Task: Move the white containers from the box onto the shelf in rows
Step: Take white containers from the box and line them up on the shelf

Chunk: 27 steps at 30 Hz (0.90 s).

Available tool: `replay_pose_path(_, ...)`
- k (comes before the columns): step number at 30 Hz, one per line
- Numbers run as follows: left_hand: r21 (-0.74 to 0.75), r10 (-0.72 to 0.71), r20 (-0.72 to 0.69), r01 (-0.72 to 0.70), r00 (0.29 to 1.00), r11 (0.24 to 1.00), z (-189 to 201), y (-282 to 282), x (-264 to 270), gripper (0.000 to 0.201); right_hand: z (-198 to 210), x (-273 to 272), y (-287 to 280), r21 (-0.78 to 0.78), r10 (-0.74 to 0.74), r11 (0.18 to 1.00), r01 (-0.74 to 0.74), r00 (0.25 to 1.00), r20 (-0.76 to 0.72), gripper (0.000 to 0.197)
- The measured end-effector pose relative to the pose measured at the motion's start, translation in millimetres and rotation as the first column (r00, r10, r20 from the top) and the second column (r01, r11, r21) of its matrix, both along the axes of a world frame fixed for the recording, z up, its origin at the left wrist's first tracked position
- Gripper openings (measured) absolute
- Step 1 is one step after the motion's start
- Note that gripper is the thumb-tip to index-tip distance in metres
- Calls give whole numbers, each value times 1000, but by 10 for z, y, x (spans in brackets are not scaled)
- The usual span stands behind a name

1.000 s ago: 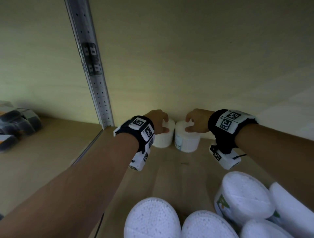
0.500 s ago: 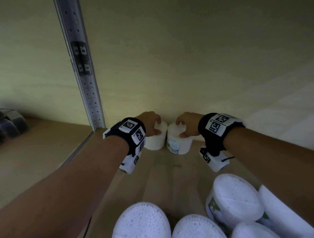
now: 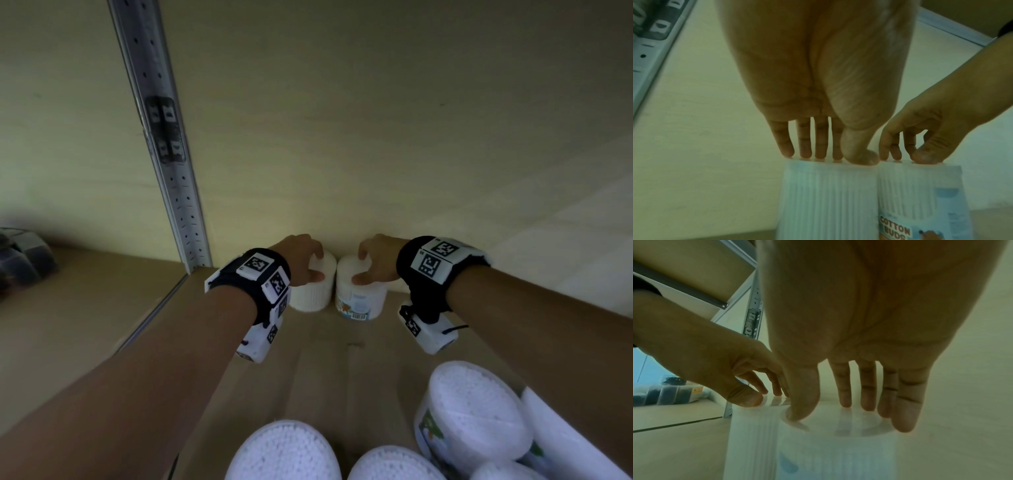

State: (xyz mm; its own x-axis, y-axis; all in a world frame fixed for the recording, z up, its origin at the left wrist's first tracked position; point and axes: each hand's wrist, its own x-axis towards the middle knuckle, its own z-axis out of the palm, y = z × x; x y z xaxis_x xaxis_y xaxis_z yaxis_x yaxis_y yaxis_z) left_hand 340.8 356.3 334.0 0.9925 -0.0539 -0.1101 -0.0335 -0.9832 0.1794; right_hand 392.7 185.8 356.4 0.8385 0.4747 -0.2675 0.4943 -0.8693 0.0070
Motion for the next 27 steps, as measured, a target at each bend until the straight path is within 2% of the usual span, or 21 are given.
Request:
replay_pose_path(10, -10, 5, 3, -5, 1000, 1000, -2, -4, -2, 51, -16, 17, -13, -10, 40, 999, -40, 999, 2, 64)
replay_pose_path(16, -18, 8, 3, -8, 1000, 1000, -5, -13, -12, 51, 27, 29, -43, -11, 106, 994, -106, 993, -48, 61)
replay_pose_path(21, -21, 10, -7, -11, 1000, 1000, -6, -11, -19, 51, 60, 28, -47, 69, 47, 996, -50, 998, 40, 59)
replay_pose_path(23, -20, 8, -9, -8, 1000, 1000, -3, -13, -20, 51, 60, 9, -42, 54, 23, 998, -27, 997, 73, 59)
replay_pose_path(27, -18, 7, -5, -7, 1000, 1000, 3, -7, -18, 51, 10, -2, -26, -16, -1, 1000, 1, 1000, 29, 66)
